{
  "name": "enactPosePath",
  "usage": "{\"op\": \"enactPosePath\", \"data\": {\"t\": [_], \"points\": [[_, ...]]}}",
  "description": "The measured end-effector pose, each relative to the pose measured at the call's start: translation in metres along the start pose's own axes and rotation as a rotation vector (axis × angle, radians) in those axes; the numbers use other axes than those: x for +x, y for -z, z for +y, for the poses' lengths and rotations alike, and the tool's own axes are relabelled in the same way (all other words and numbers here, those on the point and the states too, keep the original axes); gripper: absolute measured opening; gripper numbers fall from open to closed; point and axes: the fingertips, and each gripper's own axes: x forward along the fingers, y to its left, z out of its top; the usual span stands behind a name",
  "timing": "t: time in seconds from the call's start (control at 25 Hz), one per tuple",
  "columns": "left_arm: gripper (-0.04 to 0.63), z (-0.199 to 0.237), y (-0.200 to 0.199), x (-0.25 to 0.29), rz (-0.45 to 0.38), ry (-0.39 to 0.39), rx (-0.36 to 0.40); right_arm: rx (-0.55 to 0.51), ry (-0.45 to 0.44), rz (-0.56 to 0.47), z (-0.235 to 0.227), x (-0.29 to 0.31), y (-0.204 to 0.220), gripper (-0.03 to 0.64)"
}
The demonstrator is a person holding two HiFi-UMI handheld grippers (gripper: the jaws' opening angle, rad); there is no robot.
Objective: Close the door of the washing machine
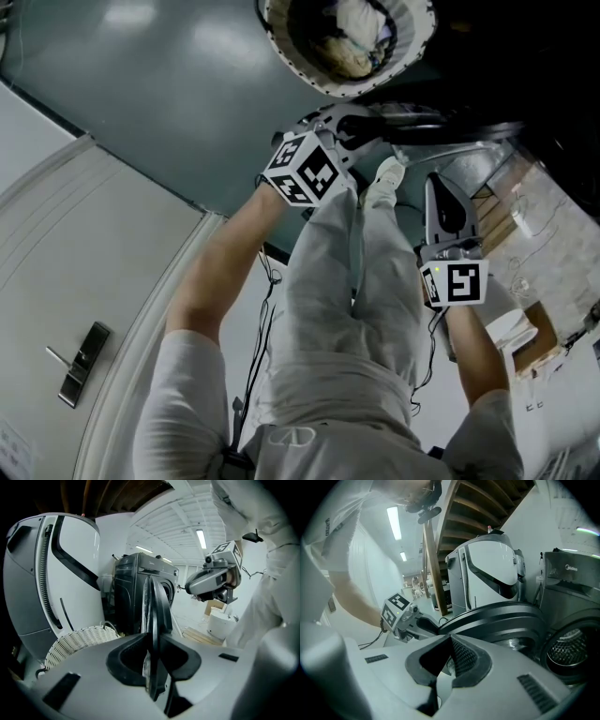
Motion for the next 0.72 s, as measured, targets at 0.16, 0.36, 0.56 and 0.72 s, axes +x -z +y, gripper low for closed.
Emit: {"op": "enactPosePath", "data": {"t": [0.16, 0.36, 0.56, 0.72], "points": [[0.075, -0.021, 0.003, -0.001, 0.015, -0.034, -0.037, 0.002, 0.003, 0.028, 0.002, -0.007, 0.015, 0.011], [0.077, -0.049, 0.0, 0.009, 0.018, -0.068, -0.078, 0.037, 0.054, 0.023, -0.007, -0.024, 0.026, 0.011], [0.078, -0.073, 0.001, 0.014, 0.046, -0.096, -0.11, 0.076, 0.12, 0.002, -0.013, -0.042, 0.03, 0.011], [0.078, -0.087, 0.0, 0.015, 0.065, -0.132, -0.131, 0.069, 0.143, 0.045, -0.02, -0.059, 0.045, 0.011]]}}
